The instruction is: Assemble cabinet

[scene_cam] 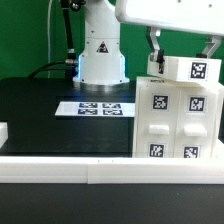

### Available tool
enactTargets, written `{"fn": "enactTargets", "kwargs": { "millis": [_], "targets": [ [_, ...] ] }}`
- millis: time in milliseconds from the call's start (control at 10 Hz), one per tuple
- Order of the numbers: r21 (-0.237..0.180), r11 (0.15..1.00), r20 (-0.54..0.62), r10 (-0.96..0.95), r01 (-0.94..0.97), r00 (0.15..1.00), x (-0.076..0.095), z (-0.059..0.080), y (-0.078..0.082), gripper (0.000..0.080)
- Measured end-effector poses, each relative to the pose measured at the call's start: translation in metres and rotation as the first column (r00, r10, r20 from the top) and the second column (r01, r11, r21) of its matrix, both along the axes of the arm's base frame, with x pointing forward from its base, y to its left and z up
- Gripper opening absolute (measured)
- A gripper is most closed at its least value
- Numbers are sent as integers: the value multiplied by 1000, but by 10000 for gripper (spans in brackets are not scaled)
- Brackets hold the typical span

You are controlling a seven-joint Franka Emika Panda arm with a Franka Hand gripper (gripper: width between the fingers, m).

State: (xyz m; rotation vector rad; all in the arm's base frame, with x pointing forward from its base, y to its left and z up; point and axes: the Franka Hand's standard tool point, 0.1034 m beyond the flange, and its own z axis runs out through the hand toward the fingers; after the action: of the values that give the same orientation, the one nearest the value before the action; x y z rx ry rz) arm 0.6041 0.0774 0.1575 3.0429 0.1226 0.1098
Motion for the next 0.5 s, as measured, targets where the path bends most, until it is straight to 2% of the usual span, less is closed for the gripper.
{"fn": "enactTargets", "kwargs": {
  "millis": [200,500],
  "targets": [
    [11,991,11,-130,130,991,0,0,1,554],
    [83,903,44,-425,421,904,1,-1,3,554]
  ]
}}
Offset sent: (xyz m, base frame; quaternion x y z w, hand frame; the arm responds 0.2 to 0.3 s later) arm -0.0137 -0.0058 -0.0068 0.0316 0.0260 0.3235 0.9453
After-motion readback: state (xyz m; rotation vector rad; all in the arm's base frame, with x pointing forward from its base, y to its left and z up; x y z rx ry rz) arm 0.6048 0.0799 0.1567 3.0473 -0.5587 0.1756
